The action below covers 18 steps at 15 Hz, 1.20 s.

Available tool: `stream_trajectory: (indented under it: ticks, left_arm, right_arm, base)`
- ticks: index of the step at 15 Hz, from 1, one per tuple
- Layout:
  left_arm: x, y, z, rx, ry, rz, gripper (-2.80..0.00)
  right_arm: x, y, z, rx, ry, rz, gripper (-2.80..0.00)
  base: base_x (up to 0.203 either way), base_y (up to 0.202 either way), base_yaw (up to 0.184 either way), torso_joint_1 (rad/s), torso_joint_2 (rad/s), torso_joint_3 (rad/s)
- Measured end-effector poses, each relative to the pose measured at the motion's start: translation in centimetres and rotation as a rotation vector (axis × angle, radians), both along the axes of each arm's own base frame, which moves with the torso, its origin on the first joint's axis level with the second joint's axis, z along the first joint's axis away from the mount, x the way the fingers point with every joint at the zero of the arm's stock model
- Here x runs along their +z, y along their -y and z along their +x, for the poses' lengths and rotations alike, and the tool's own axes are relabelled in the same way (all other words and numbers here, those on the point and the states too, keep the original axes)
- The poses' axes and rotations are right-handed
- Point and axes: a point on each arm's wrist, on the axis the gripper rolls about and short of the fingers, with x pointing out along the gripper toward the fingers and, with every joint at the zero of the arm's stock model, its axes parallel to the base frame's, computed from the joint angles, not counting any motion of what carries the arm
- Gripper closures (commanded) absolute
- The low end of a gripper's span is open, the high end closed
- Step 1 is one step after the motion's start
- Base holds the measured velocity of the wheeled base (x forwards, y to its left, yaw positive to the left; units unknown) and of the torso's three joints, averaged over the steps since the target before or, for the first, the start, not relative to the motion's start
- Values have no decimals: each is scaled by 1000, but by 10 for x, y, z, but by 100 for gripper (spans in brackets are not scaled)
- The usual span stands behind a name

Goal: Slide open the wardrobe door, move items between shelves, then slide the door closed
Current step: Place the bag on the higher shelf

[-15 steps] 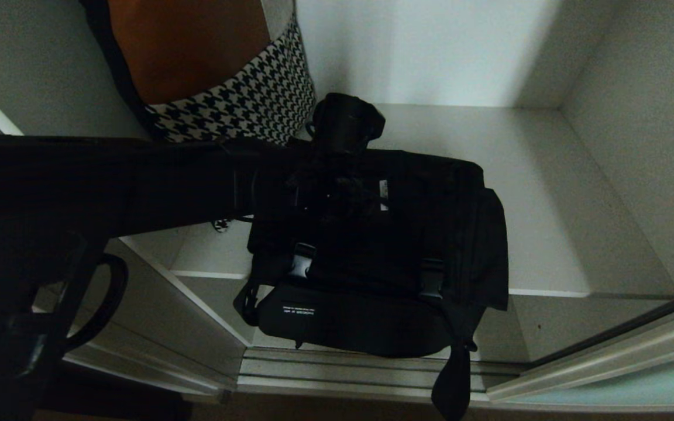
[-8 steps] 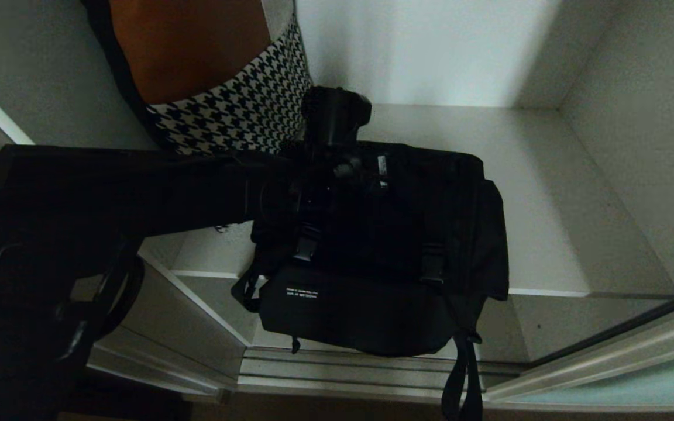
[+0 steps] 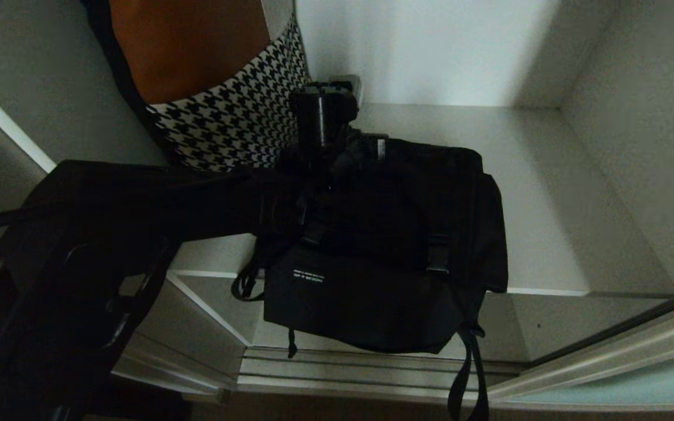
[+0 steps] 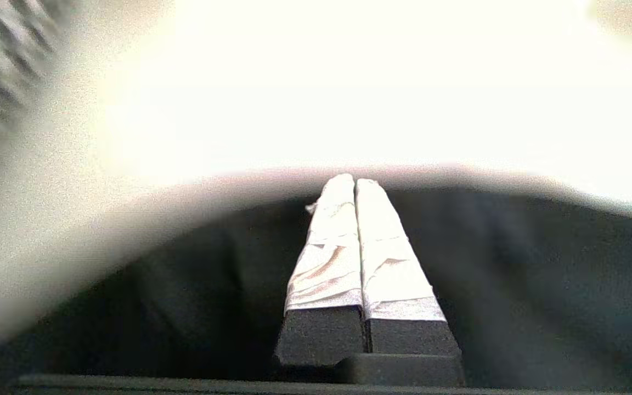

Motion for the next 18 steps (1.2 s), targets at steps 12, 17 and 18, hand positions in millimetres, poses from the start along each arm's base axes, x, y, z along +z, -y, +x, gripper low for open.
stream_trajectory:
  ticks: [12,17,18]
  left_arm:
    - [66,-31,-30,26,141,-60,0]
    - [101,-54,-93,-36,-129,-55,0]
    - [99,-56,-106,-49,-222,-46,0]
  right_arm:
    - [0,0,0,0,0,0,0]
    - [0,0,0,0,0,0,0]
    - [0,0,0,0,0,0,0]
  base:
    - [0,0,0,0,0,0]
    - [0,0,0,0,0,0]
    - [0,0,0,0,0,0]
